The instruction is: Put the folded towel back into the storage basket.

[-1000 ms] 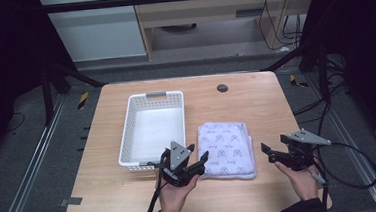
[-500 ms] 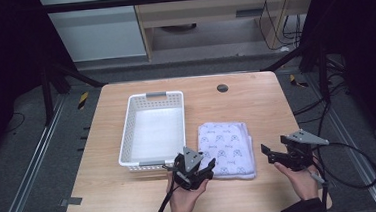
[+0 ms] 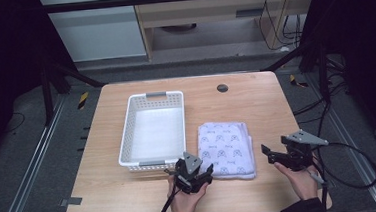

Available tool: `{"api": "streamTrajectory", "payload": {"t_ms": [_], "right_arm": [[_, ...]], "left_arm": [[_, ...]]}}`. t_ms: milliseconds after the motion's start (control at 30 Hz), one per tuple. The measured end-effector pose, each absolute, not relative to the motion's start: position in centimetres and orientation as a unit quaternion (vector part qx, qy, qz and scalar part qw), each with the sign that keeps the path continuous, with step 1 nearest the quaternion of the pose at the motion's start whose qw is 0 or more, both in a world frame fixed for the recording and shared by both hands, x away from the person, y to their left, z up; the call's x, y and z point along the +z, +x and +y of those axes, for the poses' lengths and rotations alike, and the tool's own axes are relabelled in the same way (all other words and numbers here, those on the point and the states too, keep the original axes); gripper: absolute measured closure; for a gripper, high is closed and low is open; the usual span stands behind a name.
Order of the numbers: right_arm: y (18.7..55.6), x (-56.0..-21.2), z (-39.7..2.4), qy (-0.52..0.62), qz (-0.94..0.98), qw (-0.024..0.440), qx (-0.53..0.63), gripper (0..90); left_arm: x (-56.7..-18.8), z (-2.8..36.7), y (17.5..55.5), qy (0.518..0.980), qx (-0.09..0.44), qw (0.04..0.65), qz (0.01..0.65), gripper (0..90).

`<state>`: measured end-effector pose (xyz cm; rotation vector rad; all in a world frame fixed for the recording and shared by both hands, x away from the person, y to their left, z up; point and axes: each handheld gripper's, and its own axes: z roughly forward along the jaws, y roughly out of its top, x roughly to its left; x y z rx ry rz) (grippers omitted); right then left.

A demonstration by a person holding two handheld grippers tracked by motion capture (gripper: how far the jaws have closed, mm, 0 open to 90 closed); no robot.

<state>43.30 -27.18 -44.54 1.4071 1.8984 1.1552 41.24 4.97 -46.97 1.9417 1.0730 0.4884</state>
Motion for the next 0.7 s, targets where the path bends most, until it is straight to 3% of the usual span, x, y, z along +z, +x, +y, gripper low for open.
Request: {"api": "streamTrajectory", "payload": {"t_ms": [700], "right_arm": [[44.3,-45.2,-26.3,0.520,0.702,0.238,0.425,22.7]], "left_arm": [[-49.0,5.2,42.9,0.752,0.171,0.424,0.474,37.3]]}}
